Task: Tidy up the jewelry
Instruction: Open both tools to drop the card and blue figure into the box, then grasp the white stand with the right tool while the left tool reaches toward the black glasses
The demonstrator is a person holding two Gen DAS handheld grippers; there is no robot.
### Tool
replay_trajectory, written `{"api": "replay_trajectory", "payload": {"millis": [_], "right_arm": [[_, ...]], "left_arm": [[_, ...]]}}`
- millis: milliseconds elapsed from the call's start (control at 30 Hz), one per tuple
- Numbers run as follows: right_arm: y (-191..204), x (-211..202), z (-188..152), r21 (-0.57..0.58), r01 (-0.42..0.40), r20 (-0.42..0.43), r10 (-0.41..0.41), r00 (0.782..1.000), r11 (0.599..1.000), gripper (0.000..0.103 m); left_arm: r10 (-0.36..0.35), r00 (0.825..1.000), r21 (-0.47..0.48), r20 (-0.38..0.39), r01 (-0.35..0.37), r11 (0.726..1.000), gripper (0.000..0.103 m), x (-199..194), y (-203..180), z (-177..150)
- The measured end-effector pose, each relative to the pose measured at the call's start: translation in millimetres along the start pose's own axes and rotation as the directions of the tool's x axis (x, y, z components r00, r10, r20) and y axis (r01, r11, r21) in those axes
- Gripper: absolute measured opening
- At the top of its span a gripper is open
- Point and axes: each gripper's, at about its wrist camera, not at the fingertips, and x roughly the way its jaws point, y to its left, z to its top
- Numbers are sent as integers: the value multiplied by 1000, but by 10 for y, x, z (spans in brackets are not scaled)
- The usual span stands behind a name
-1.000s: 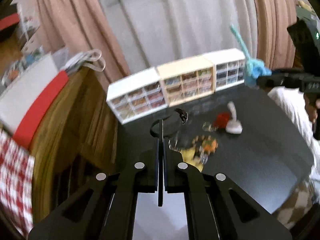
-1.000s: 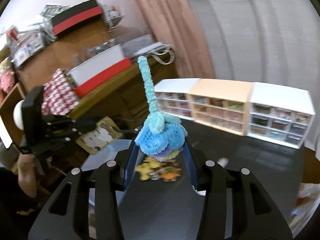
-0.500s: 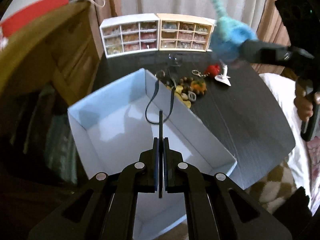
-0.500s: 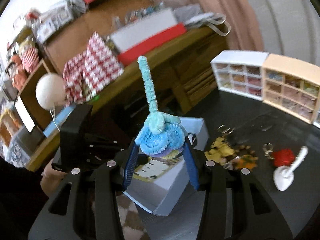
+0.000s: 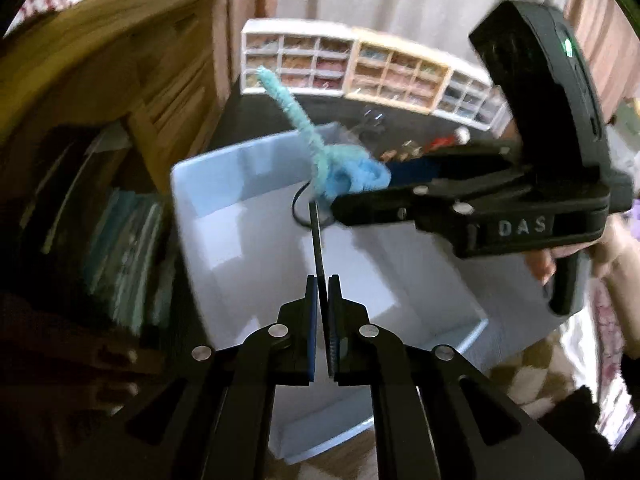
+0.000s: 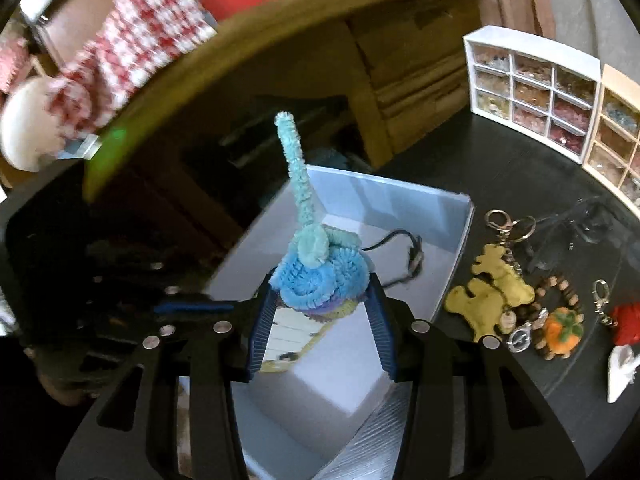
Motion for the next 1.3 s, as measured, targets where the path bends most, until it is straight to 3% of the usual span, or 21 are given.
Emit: {"api": "replay_trajectory", "payload": {"millis": [133,167,233,267,300,433,600,633,733,900,1033,1167,1300], "right_arm": [[-50,123,17,24,9,-30,-8,1000,1000,45],[-75,148,13,35,16,-36,-15,999,999,45],[-118,169,-5,44,27,-35,-25,999,999,46],[-124,164,-3,41,20,-28,-19,999,999,46],[-127,154,-9,38,16,-22,-15,1000,999,46],[-104,102,8,21,43,-10,-42,999,999,49],[-63,-305,-82,5,94,128,-94,987,996,74],[-78,-414,-109,7,120,168,-119,979,993,84],[-118,-804,-302,7,198,318,-190,929,980,96],[-332,-1312,-649,124,350,431,-369,824,928,96],[-646,-1511,-905,261,423,421,-497,759,868,96],[-938,-1602,-1178,357,420,390,-542,745,834,96],[-1132,-1509,-1351,426,439,309,-583,752,791,96]], "left_arm": [[3,1000,-13,-17,-3,1000,10,48,14,-22],[15,999,-12,-30,-15,1000,18,64,18,-20],[40,998,-3,-44,-40,999,53,89,21,-29],[49,998,-4,-44,-49,999,84,94,18,-30],[54,998,-7,-41,-54,998,94,101,27,-31],[51,998,14,-45,-51,999,99,129,-22,-24],[69,998,62,-8,-68,996,99,91,-78,-25],[82,997,73,9,-82,994,99,67,-86,-22],[97,992,84,85,-105,991,99,-48,-117,16],[78,968,84,240,-101,991,99,-273,-210,161],[100,960,130,263,-138,982,99,-257,-373,347],[142,952,157,270,-189,969,99,-145,-494,505],[31,976,135,216,-62,989,99,8,-487,713]]}}
